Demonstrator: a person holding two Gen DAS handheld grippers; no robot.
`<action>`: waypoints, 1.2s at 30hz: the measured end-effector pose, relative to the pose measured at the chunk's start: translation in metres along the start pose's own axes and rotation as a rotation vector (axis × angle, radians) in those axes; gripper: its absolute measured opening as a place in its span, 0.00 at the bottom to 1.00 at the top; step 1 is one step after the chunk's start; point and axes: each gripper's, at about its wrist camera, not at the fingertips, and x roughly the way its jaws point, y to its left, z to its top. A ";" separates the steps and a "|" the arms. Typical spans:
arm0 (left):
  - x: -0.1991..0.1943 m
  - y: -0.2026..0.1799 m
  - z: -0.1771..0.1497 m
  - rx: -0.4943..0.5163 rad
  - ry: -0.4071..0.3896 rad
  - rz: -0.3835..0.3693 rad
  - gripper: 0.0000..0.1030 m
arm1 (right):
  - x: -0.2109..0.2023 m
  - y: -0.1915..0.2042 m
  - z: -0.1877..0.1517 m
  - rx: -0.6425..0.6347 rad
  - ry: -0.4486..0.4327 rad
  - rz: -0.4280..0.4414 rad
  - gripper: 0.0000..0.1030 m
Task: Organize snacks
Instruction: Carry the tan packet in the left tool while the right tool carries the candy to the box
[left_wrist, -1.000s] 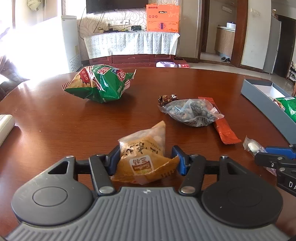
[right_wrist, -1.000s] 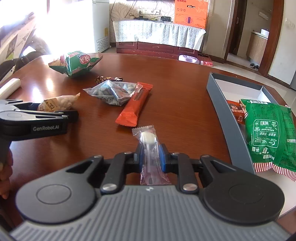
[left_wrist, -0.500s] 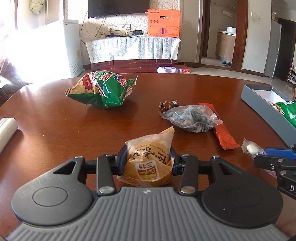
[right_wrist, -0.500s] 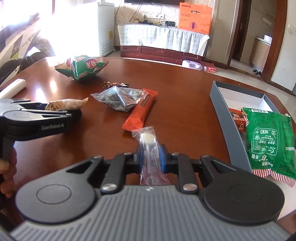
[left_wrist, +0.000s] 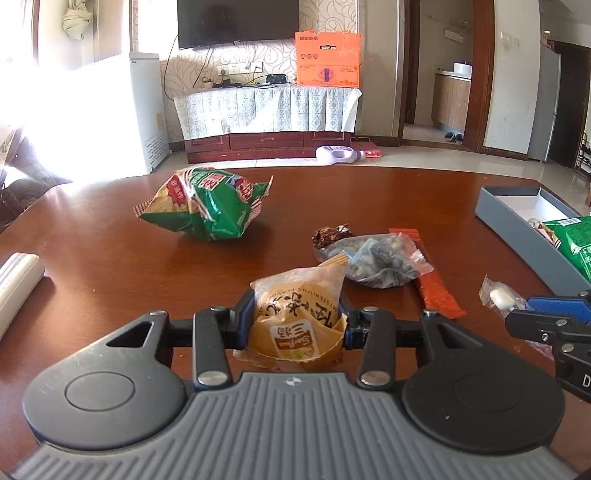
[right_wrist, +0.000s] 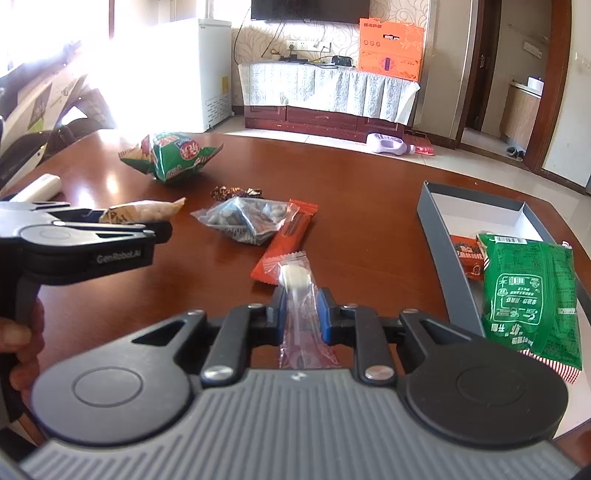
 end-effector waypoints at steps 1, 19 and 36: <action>0.000 -0.002 0.001 0.003 -0.001 -0.004 0.47 | -0.001 -0.001 0.001 0.002 -0.003 0.001 0.21; 0.003 -0.020 0.009 0.006 -0.002 -0.022 0.47 | -0.020 -0.009 0.003 0.009 -0.038 0.006 0.21; 0.002 -0.043 0.019 0.017 -0.017 -0.048 0.47 | -0.033 -0.016 0.007 0.011 -0.077 0.017 0.21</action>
